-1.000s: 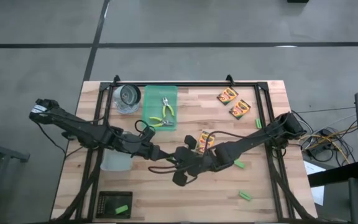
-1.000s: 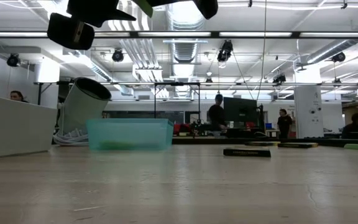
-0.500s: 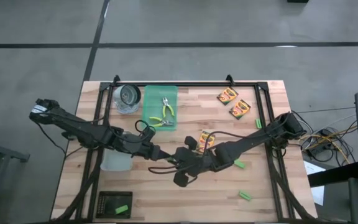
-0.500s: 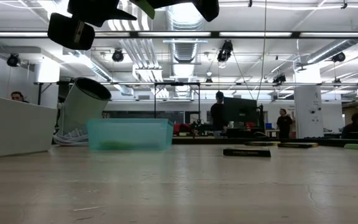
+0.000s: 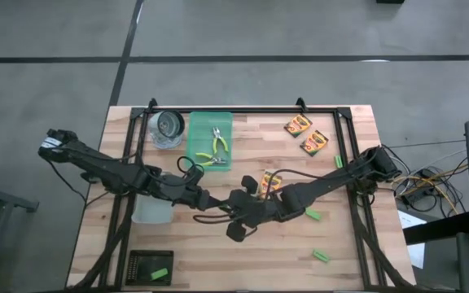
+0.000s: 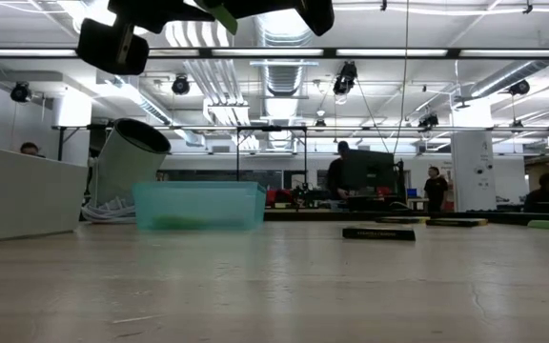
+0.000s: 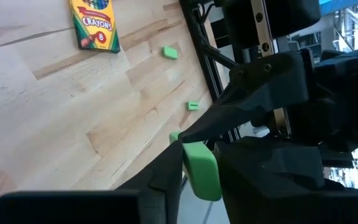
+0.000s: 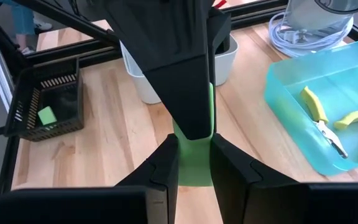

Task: Pick & Place School Supplies
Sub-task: Put the green eraser into the black bin

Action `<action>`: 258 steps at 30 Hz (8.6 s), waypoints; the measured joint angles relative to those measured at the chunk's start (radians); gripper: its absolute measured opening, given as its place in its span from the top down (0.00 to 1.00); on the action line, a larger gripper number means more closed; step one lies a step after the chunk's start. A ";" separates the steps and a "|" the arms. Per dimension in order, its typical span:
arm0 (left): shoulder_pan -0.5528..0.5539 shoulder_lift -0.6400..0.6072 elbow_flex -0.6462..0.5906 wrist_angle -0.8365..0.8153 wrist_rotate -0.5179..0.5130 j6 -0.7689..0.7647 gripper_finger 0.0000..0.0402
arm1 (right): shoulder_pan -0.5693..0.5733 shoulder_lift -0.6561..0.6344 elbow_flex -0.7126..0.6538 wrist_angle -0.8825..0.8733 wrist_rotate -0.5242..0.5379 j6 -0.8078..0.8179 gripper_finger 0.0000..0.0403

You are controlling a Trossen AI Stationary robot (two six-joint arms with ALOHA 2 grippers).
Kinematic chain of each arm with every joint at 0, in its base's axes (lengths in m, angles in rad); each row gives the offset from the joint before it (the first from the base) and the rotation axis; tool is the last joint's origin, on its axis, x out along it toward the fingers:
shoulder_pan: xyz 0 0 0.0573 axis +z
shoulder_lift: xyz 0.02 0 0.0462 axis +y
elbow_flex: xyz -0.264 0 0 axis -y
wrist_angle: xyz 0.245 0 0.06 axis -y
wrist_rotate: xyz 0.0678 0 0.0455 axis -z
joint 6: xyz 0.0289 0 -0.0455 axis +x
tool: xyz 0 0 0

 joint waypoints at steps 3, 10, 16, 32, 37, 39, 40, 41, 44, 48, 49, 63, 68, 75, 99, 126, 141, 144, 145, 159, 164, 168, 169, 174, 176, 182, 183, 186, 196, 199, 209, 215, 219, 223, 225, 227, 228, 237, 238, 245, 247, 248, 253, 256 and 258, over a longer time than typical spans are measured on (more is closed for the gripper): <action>0.000 0.000 0.000 -0.002 0.000 0.012 0.79 | 0.000 0.000 0.000 -0.002 0.000 0.003 0.83; 0.000 0.000 0.000 -0.008 0.002 0.018 0.85 | 0.000 0.000 0.000 -0.005 -0.016 -0.030 0.83; 0.000 0.000 0.000 -0.008 0.002 0.026 0.85 | -0.001 0.001 0.001 -0.004 -0.028 -0.018 0.78; 0.000 -0.001 0.001 -0.008 0.001 0.057 0.86 | 0.004 -0.002 0.001 0.004 -0.035 -0.015 0.51; 0.000 -0.001 0.001 -0.053 0.001 0.083 0.86 | 0.018 -0.010 0.001 -0.020 -0.033 -0.014 0.46; 0.000 -0.003 0.001 -0.105 0.001 0.100 0.86 | 0.031 -0.021 0.000 -0.049 -0.034 -0.014 0.45; 0.001 -0.005 0.001 -0.138 0.001 0.104 0.86 | 0.038 -0.023 0.000 -0.056 -0.034 -0.014 0.44; 0.001 -0.007 0.001 -0.171 0.001 0.105 0.86 | 0.045 -0.029 0.000 -0.062 -0.034 -0.014 0.44; 0.001 -0.016 0.001 -0.256 0.033 0.115 0.86 | 0.063 -0.042 0.000 -0.093 -0.033 -0.011 0.43; -0.002 -0.046 0.001 -0.290 0.207 0.152 0.86 | 0.073 -0.045 0.000 -0.142 -0.033 0.039 0.43; -0.006 -0.052 0.001 -0.296 0.255 0.156 0.86 | 0.076 -0.045 0.000 -0.158 -0.032 0.055 0.43; -0.266 -0.124 0.001 -0.488 0.418 0.222 0.86 | 0.076 -0.043 0.000 -0.232 -0.032 0.177 0.44; -0.431 -0.120 0.001 -0.508 0.426 0.183 0.86 | 0.076 -0.043 0.000 -0.232 -0.032 0.180 0.44; -0.575 -0.084 0.001 -0.507 0.317 0.070 0.86 | 0.076 -0.043 0.000 -0.229 -0.024 0.207 0.44; -0.597 0.207 0.000 -0.520 0.386 0.118 0.86 | 0.076 -0.039 0.000 -0.225 -0.023 0.214 0.44; -0.592 0.235 0.000 -0.528 0.505 -0.012 0.48 | 0.076 -0.040 0.000 -0.224 -0.024 0.214 0.44; -0.570 0.233 0.000 -0.533 0.782 -0.007 0.46 | 0.076 -0.040 0.000 -0.224 -0.024 0.213 0.44; -0.552 0.233 0.000 -0.495 0.862 -0.005 0.46 | 0.076 -0.040 0.000 -0.224 -0.024 0.213 0.44; -0.545 0.233 0.000 -0.468 0.884 0.006 0.46 | 0.075 -0.040 0.000 -0.224 -0.023 0.210 0.44; -0.363 0.217 0.000 -0.342 0.792 0.288 0.46 | 0.073 -0.040 -0.002 -0.235 -0.023 0.214 0.44; -0.278 0.156 0.000 -0.358 0.607 0.370 0.46 | 0.074 -0.045 -0.002 -0.332 -0.016 0.289 0.44; -0.230 0.072 0.000 -0.353 0.379 0.441 0.46 | 0.080 -0.058 -0.003 -0.465 0.033 0.359 0.44; -0.221 0.046 0.000 -0.345 0.309 0.454 0.46 | 0.083 -0.065 -0.003 -0.490 0.046 0.371 0.44; -0.190 -0.092 0.000 -0.295 -0.042 0.522 0.46 | 0.107 -0.118 -0.003 -0.585 0.077 0.397 0.44; -0.191 -0.142 0.000 -0.265 -0.185 0.542 0.46 | 0.120 -0.152 -0.003 -0.619 0.083 0.409 0.44; -0.191 -0.236 0.000 -0.199 -0.571 0.564 0.46 | 0.206 -0.277 -0.008 -0.820 0.159 0.543 0.44; -0.191 -0.244 0.000 -0.201 -0.619 0.564 0.46 | 0.228 -0.298 -0.010 -0.859 0.196 0.578 0.44; -0.191 -0.254 0.000 -0.201 -0.705 0.625 0.46 | 0.323 -0.361 -0.030 -0.961 0.330 0.707 0.44; -0.191 -0.185 0.000 -0.073 -0.704 1.076 0.46 | 0.638 -0.492 -0.231 -0.985 0.473 1.001 0.44; -0.191 -0.139 0.000 0.062 -0.698 1.218 0.46 | 0.667 -0.493 -0.304 -0.985 0.470 1.124 0.44; -0.159 -0.019 0.000 0.316 -0.596 1.384 0.46 | 0.678 -0.467 -0.503 -0.977 0.232 1.362 0.44; -0.121 0.012 0.000 0.317 -0.578 1.364 0.46 | 0.677 -0.462 -0.570 -0.940 0.230 1.320 0.44; -0.097 0.019 0.000 0.319 -0.537 1.338 0.46 | 0.678 -0.461 -0.616 -0.883 0.199 1.260 0.44; -0.079 0.019 0.000 0.322 -0.523 1.326 0.46 | 0.679 -0.453 -0.667 -0.845 0.151 1.271 0.44; -0.069 0.019 0.000 0.321 -0.523 1.325 0.46 | 0.678 -0.454 -0.693 -0.812 0.152 1.273 0.44; -0.060 0.019 0.000 0.321 -0.522 1.324 0.46 | 0.678 -0.454 -0.721 -0.772 0.151 1.273 0.44; -0.057 0.019 0.000 0.321 -0.515 1.323 0.46 | 0.678 -0.454 -0.736 -0.744 0.151 1.274 0.44; -0.047 0.019 0.000 0.320 -0.493 1.316 0.46 | 0.678 -0.454 -0.818 -0.648 0.106 1.291 0.44; -0.047 0.019 0.000 0.320 -0.494 1.314 0.46 | 0.678 -0.454 -0.826 -0.644 0.100 1.291 0.44; -0.047 0.019 0.000 0.319 -0.494 1.302 0.46 | 0.678 -0.454 -0.872 -0.577 0.069 1.289 0.44; -0.047 0.019 0.000 0.319 -0.494 1.301 0.46 | 0.676 -0.454 -0.880 -0.563 0.068 1.288 0.44; -0.047 0.019 0.000 0.319 -0.494 1.301 0.46 | 0.676 -0.454 -0.885 -0.558 0.069 1.288 0.44; -0.047 0.019 0.000 0.319 -0.494 1.301 0.46 | 0.675 -0.454 -0.901 -0.554 0.069 1.298 0.44; -0.047 0.019 0.000 0.319 -0.494 1.301 0.46 | 0.675 -0.454 -0.905 -0.548 0.071 1.288 0.44; -0.047 0.019 0.000 0.319 -0.494 1.301 0.46 | 0.675 -0.454 -0.908 -0.547 0.072 1.284 0.44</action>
